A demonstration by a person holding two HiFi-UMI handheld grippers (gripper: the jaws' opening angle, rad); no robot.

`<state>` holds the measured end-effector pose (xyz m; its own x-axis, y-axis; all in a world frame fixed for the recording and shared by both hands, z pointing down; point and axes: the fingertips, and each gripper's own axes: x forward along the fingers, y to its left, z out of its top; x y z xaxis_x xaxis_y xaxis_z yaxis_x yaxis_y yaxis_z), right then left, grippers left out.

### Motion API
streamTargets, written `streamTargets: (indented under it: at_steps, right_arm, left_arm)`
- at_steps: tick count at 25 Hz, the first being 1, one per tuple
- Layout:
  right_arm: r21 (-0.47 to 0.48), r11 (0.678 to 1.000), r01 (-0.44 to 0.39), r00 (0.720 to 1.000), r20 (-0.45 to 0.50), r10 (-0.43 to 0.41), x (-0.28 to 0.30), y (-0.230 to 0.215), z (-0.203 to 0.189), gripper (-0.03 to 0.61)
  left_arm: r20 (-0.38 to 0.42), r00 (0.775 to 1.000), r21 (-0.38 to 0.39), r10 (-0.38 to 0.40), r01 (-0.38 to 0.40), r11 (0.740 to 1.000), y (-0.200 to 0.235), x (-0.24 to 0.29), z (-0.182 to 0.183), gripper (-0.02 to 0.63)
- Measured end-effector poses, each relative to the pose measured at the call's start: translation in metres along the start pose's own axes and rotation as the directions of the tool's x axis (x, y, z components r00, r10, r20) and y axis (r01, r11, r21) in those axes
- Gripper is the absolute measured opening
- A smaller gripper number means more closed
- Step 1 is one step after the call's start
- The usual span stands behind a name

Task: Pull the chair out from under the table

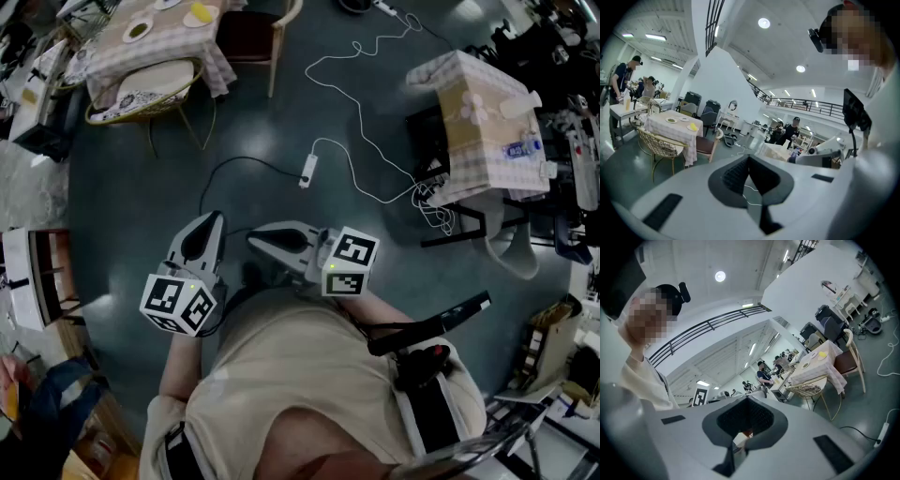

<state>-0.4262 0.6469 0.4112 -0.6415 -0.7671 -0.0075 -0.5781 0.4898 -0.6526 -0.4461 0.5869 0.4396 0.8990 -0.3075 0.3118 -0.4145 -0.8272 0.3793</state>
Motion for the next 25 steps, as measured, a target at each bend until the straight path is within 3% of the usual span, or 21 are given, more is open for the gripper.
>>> streamTargets:
  at_steps: [6,12,18,25]
  right_arm:
    - [0.033,0.996,-0.080,0.995,-0.049,0.082,-0.022,-0.026,0.009,0.006]
    - [0.048,0.992,-0.120,0.992,-0.026,0.121,-0.032,-0.031,0.019,0.006]
    - [0.071,0.993,-0.090,0.995,0.043,0.087,-0.065,-0.054,0.034,0.007]
    - [0.067,0.990,-0.121,0.992,0.054,0.118,-0.072,-0.069,0.063,0.007]
  left_arm:
    - [-0.022,0.999,-0.041,0.041,-0.042,0.998,-0.016,0.044,-0.017,0.008]
    - [-0.034,0.998,-0.022,0.046,-0.046,0.999,-0.022,0.062,-0.017,0.008]
    - [-0.074,0.997,-0.007,0.031,-0.032,0.999,-0.037,0.101,-0.022,0.008]
    - [-0.064,0.995,0.035,0.080,-0.077,0.996,-0.041,0.124,0.006,0.008]
